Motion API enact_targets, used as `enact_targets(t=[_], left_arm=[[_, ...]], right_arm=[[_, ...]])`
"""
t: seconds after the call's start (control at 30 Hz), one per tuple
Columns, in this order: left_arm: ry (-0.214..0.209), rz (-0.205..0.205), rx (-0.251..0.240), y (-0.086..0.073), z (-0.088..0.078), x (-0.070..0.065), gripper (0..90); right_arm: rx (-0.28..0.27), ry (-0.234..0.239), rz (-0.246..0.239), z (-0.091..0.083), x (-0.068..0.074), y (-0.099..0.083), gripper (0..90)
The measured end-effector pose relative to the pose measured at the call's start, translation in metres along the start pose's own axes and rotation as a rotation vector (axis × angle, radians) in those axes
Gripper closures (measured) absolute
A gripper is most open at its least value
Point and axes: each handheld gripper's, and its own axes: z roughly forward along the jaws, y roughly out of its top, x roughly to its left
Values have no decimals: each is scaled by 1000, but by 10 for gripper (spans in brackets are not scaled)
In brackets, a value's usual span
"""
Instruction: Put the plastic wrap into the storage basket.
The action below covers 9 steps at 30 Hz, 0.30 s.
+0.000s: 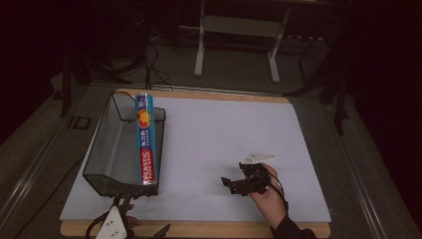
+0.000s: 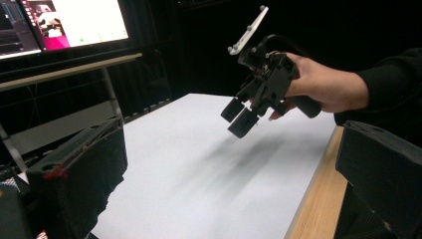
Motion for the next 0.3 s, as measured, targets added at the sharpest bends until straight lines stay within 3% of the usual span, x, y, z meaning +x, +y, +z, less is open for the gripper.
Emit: enact_targets(t=[0.13, 0.3], left_arm=[[-5, 2, 6, 0, 1, 0, 6], [-8, 3, 8, 0, 1, 0, 6]], right_arm=[[-2, -8, -32, 4, 3, 0, 129], [-4, -4, -32, 6, 1, 0, 130]])
